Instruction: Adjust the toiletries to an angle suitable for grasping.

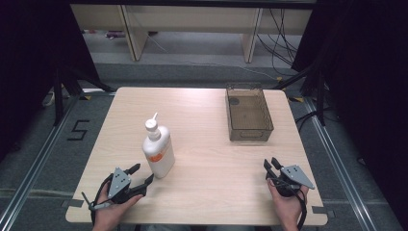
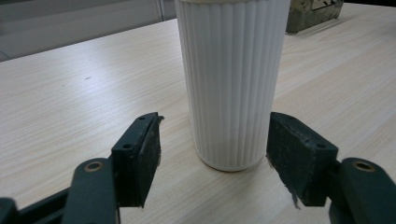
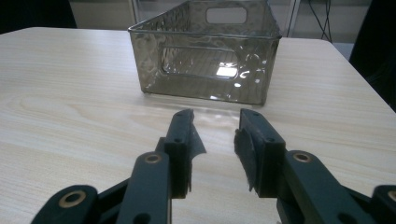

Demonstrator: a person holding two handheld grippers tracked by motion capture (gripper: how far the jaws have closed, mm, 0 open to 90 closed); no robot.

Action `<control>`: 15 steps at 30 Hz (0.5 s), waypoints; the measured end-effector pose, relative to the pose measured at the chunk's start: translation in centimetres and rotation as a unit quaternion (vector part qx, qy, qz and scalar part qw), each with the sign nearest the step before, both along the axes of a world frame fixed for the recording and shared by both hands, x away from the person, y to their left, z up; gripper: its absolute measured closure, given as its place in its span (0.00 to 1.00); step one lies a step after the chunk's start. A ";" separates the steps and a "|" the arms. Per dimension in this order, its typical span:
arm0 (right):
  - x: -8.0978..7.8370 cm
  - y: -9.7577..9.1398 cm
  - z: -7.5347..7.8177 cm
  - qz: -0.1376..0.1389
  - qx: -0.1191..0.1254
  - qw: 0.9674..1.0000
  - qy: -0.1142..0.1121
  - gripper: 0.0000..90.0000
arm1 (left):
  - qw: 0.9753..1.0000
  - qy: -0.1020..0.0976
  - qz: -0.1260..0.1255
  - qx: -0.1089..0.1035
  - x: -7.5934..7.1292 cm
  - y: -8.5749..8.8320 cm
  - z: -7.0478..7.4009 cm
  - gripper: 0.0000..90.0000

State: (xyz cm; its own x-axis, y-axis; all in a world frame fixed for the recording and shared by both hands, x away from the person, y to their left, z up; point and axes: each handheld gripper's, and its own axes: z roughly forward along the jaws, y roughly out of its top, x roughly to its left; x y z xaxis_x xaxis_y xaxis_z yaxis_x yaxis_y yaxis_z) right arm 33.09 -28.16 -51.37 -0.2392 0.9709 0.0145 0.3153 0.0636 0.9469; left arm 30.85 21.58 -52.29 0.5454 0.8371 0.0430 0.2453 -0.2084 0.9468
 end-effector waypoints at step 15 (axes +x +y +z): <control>0.1 0.0 0.1 0.006 0.013 1.000 0.014 0.74 | 1.000 -0.001 -0.003 0.012 -0.3 0.7 0.0 0.91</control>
State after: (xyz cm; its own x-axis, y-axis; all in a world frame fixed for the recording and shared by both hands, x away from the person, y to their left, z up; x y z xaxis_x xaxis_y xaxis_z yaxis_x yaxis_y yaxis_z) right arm 33.15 -28.18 -51.27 -0.2496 0.9672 0.0468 0.3418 0.0428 0.9388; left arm 30.55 22.25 -52.33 0.5503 0.8324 0.0650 0.2412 -0.2330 0.9421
